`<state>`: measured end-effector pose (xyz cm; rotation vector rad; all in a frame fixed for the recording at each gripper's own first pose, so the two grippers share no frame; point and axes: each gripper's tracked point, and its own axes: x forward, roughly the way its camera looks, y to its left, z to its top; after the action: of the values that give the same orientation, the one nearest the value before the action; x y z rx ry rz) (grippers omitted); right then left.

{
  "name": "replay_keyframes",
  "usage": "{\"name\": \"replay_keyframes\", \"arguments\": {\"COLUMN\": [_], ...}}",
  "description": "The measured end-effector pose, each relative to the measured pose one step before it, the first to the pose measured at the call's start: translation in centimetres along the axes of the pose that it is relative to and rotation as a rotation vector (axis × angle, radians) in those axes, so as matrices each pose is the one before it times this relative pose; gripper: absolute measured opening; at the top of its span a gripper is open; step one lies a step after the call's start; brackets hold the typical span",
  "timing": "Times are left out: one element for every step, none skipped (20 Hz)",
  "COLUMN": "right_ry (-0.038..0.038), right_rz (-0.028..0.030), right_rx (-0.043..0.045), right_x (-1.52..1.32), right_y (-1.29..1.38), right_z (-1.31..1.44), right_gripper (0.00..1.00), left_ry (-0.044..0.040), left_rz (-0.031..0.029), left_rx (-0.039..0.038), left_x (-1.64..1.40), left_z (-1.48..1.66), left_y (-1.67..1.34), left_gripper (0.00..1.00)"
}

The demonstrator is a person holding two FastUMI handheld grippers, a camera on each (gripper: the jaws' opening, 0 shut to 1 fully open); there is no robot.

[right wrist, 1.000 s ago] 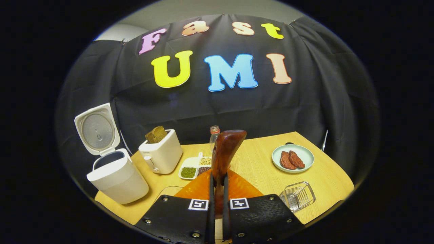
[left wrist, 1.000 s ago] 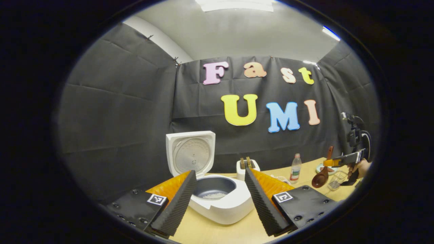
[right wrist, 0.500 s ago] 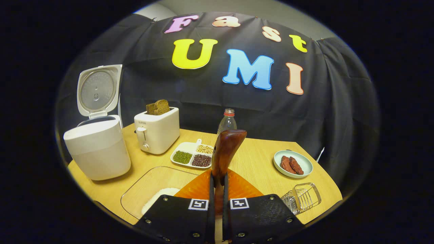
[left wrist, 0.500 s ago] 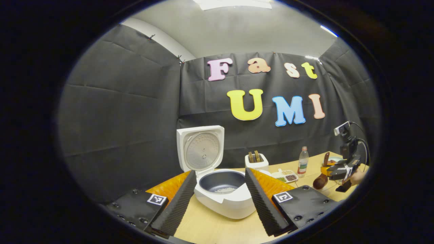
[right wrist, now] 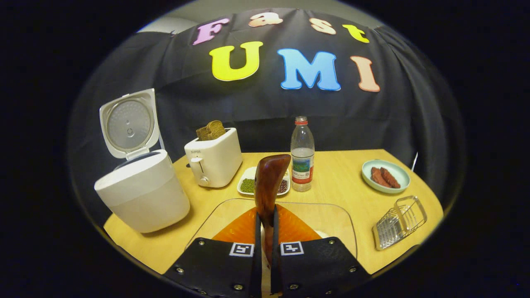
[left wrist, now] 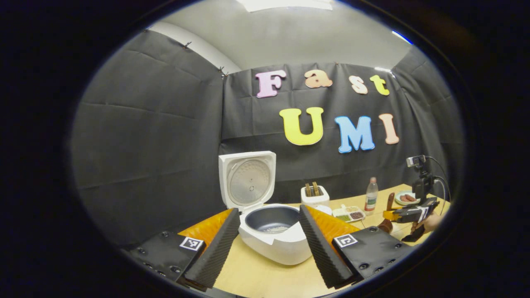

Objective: Close the left gripper, press the button to open the rice cooker; take a wooden spoon from the chopstick holder with the right hand, scoop a spoonful of rice and pour it into the rice cooker, then put the wooden spoon back into the chopstick holder.

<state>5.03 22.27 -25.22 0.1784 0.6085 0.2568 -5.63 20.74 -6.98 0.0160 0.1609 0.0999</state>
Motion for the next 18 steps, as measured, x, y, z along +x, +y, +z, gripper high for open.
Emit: {"name": "replay_keyframes", "arguments": {"right_ry": [0.01314, 0.01375, 0.01589, 0.01489, 0.01157, 0.01083, 0.00733, 0.00730, 0.00975, 0.00924, 0.01152, 0.00944, 0.00321, -0.00038, -0.00188, -0.00329, -0.00055, 0.00133], "right_rz": [0.00438, 0.00355, 0.00243, 0.00100, 0.00375, -0.00082, -0.00006, -0.00048, 0.00064, 0.00174, 0.00541, 0.00993, 0.01102, 0.00879, 0.00926, 0.01255, 0.01605, 0.01974], "right_rx": [0.07109, 0.07794, 0.07807, 0.07562, 0.06560, 0.05043, 0.04469, 0.03802, 0.03878, 0.04622, 0.05095, 0.04763, 0.03629, 0.02650, 0.01605, 0.01328, 0.02105, 0.02572], "right_x": [-0.078, -0.059, 0.014, -0.091, -0.103, -0.085, -0.040, -0.035, -0.132, -0.045, -0.001, -0.089, -0.171, -0.124, -0.206, -0.224, -0.231, -0.165], "right_y": [-0.308, -0.326, -0.492, -0.412, -0.393, -0.336, -0.419, -0.380, -0.573, -0.387, -0.305, -0.165, 0.050, 0.112, 0.239, 0.357, 0.539, 0.753], "right_z": [-0.086, -0.001, -0.049, -0.077, 0.060, -0.056, 0.110, 0.065, -0.039, 0.146, -0.058, 0.124, 0.311, 0.269, 0.383, 0.357, 0.444, 0.325], "right_gripper": [0.09, 0.09, 0.09, 0.09, 0.09, 0.09, 0.09, 0.09, 0.09, 0.09, 0.09, 0.09, 0.09, 0.09, 0.09, 0.09, 0.09, 0.09], "left_ry": [0.00161, 0.00120, -0.00144, -0.00268, -0.00186, 0.00112, 0.00230, 0.00092, -0.00158, -0.00198, -0.00258, -0.00158, -0.00160, -0.00237, -0.00132, -0.00149, -0.00183, -0.00127], "left_rz": [0.00279, 0.00199, 0.00154, 0.00123, 0.00113, -0.00059, -0.00182, -0.00161, -0.00126, -0.00048, -0.00218, -0.00107, 0.00028, -0.00100, -0.00106, 0.00005, -0.00029, -0.00015], "left_rx": [-0.00216, -0.00155, -0.00101, -0.00040, -0.00018, -0.00062, -0.00027, 0.00129, 0.00322, 0.00340, 0.00325, 0.00478, 0.00455, 0.00185, 0.00124, 0.00071, -0.00045, -0.00095], "left_x": [-0.009, -0.063, -0.061, -0.030, -0.082, 0.061, 0.021, -0.114, -0.073, -0.120, -0.125, 0.017, -0.085, -0.076, 0.012, -0.092, -0.032, -0.090], "left_z": [0.015, -0.136, 0.047, 0.028, 0.058, -0.012, -0.008, 0.121, 0.110, 0.123, 0.163, 0.093, 0.108, 0.144, 0.166, -0.128, 0.164, 0.003], "left_y": [0.065, -0.012, -0.005, -0.082, -0.046, -0.110, -0.167, -0.106, -0.114, -0.029, -0.087, -0.058, -0.015, -0.025, -0.031, -0.024, 0.023, 0.050], "left_gripper": [0.99, 0.99, 0.98, 0.98, 0.98, 0.98, 0.98, 0.98, 0.98, 0.98, 0.98, 0.98, 0.98, 0.98, 0.92, 0.92, 0.98, 0.98]}}
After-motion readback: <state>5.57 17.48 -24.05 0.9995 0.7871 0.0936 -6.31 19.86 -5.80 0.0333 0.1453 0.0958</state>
